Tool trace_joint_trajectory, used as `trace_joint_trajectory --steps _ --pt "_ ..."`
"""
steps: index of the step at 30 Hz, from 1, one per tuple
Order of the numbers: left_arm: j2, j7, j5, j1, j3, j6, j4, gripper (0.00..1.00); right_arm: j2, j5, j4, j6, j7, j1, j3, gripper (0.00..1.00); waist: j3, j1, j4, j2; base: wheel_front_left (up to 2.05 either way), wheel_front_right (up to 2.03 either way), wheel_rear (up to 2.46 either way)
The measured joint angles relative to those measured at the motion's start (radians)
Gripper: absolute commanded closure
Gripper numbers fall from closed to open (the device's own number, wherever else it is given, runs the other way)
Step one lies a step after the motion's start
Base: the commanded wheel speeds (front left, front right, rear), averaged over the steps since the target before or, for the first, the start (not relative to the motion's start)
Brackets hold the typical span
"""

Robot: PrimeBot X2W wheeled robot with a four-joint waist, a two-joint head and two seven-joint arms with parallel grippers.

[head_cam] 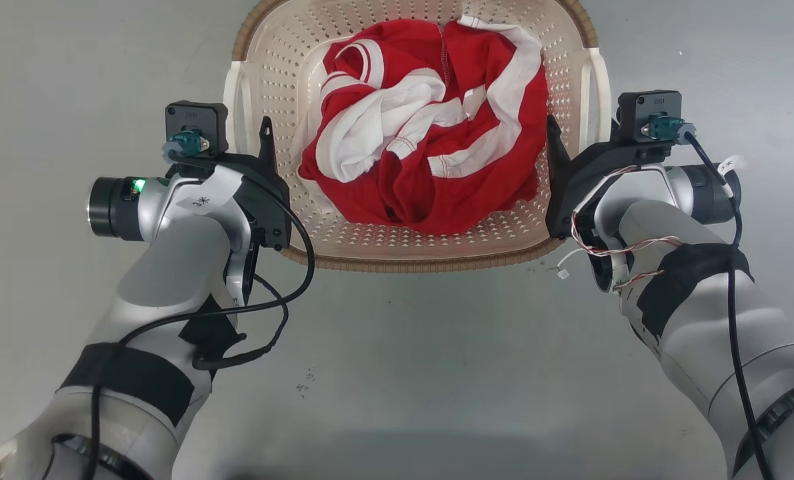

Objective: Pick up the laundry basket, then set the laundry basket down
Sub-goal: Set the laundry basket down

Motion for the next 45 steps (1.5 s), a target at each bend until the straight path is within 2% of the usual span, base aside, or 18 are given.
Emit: trace_joint_trajectory --steps 13,23,35,45 --pt "0.016 -0.024 0.007 -0.003 0.0 0.0 0.008 0.0 0.001 0.0 0.009 0.001 -0.016 -0.003 -0.005 0.0 -0.059 -0.0001 -0.002 0.0 0.0 0.0 0.0" --pt "0.027 -0.053 0.008 0.005 0.01 -0.02 -0.001 0.0 0.002 0.0 0.011 0.022 -0.054 -0.005 -0.014 0.0 -0.13 -0.0001 -0.003 -0.0001 0.0 0.0 0.0" --pt "0.035 -0.058 0.008 0.097 0.035 -0.037 -0.05 0.0 -0.002 0.0 0.008 0.06 -0.08 0.037 -0.029 0.0 -0.257 -0.0002 -0.011 -0.0002 0.0 0.0 0.0" --pt "0.076 -0.058 0.028 0.257 0.067 -0.036 -0.134 0.0 -0.001 -0.005 -0.056 0.062 -0.08 0.143 -0.077 0.0 -0.383 -0.0003 -0.023 -0.0003 0.0 0.0 0.0"
